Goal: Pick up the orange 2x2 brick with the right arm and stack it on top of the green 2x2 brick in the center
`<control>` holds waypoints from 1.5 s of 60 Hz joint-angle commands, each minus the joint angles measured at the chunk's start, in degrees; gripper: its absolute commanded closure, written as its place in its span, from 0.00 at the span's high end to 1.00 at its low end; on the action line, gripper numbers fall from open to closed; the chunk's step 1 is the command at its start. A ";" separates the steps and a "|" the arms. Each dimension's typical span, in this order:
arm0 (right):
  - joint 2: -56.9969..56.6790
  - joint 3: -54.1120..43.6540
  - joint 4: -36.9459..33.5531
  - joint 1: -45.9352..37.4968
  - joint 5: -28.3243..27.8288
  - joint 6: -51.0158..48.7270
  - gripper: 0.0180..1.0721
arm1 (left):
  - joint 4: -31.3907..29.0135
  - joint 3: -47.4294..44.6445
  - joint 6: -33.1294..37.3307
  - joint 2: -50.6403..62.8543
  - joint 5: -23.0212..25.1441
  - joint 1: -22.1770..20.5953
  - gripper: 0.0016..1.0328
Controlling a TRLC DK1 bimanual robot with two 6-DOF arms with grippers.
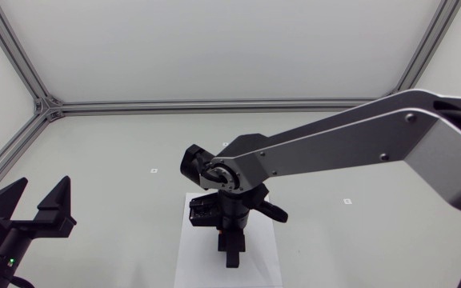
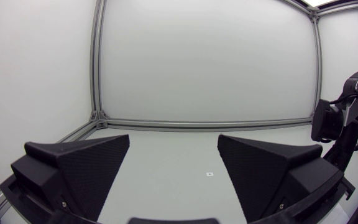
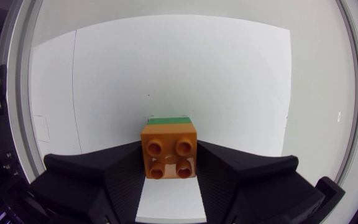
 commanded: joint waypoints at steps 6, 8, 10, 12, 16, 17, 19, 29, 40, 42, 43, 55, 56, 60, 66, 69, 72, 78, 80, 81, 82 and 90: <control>0.72 -0.88 -0.42 0.39 0.13 -0.58 0.45 | -0.76 -2.35 0.75 -0.45 0.23 0.17 0.96; 0.72 -0.88 -0.51 0.39 0.13 -0.58 0.45 | -0.76 -2.35 0.75 -0.45 0.23 0.17 0.96; 0.54 -1.06 -0.51 0.39 0.13 -0.40 0.45 | -0.76 -2.35 0.75 -0.45 0.32 0.17 0.96; 0.46 -1.14 -0.51 0.39 0.05 -0.23 0.45 | -0.84 -2.35 0.75 -0.45 0.23 0.17 0.96; 0.19 -1.50 -0.51 0.39 -0.04 0.12 0.45 | -0.84 -2.35 0.75 -0.45 0.23 0.17 0.96; 0.19 -1.50 -0.51 0.39 -0.13 0.30 0.45 | -0.84 -2.35 0.75 -0.45 0.23 0.17 0.96; 0.19 -1.41 -0.59 0.39 -0.13 0.39 0.45 | -0.76 -2.35 0.75 -0.45 0.23 0.17 0.96; 0.02 -1.14 -1.03 0.65 -0.13 1.62 0.45 | -0.84 -2.35 0.75 -0.45 0.23 0.17 0.96; 0.28 -1.06 -1.03 0.65 -0.13 2.85 0.45 | -0.84 -2.35 0.75 -0.45 0.32 0.17 0.96; 0.28 -1.06 -1.03 0.65 -0.13 2.94 0.45 | -0.76 -2.35 0.75 -0.45 0.23 0.17 0.96; 0.28 -1.06 -1.12 0.65 -0.13 2.94 0.45 | -0.84 -2.35 0.75 -0.45 0.32 0.17 0.96; 0.19 -1.14 -1.03 0.83 -0.13 3.02 0.45 | -0.84 -2.35 0.75 -0.45 0.23 0.17 0.96; 0.19 -1.14 -1.03 0.83 -0.13 3.02 0.45 | -0.84 -2.35 0.75 -0.45 0.23 0.17 0.96; 0.11 -1.32 -1.03 0.83 -0.13 2.94 0.45 | -0.84 -2.35 0.75 -0.45 0.23 0.17 0.96; -0.16 -1.67 -0.86 0.92 -0.22 2.76 0.45 | -0.84 -2.35 0.75 -0.45 0.23 0.17 0.96; -0.25 -1.67 -0.95 0.92 -0.22 2.76 0.45 | -0.84 -2.35 0.75 -0.45 0.32 0.17 0.96; -0.25 -1.58 -0.86 0.92 -0.22 2.76 0.45 | -0.84 -2.35 0.75 -0.45 0.23 0.17 0.96; 0.02 -1.41 -0.68 0.48 -0.13 2.59 0.45 | -0.84 -2.35 0.75 -0.45 0.23 0.17 0.96; 0.02 -1.41 -0.68 0.30 -0.13 2.50 0.45 | -0.84 -2.35 0.75 -0.45 0.23 0.17 0.96; 0.02 -1.50 -0.68 0.30 -0.13 2.41 0.45 | -0.84 -2.35 0.75 -0.45 0.23 0.17 0.96; 0.02 -1.50 -0.68 0.30 -0.13 2.32 0.45 | -0.84 -2.35 0.75 -0.45 0.23 0.17 0.96; -0.07 -1.67 -0.51 0.48 -0.13 2.06 0.46 | -0.76 -2.35 0.75 -0.45 0.23 0.17 0.96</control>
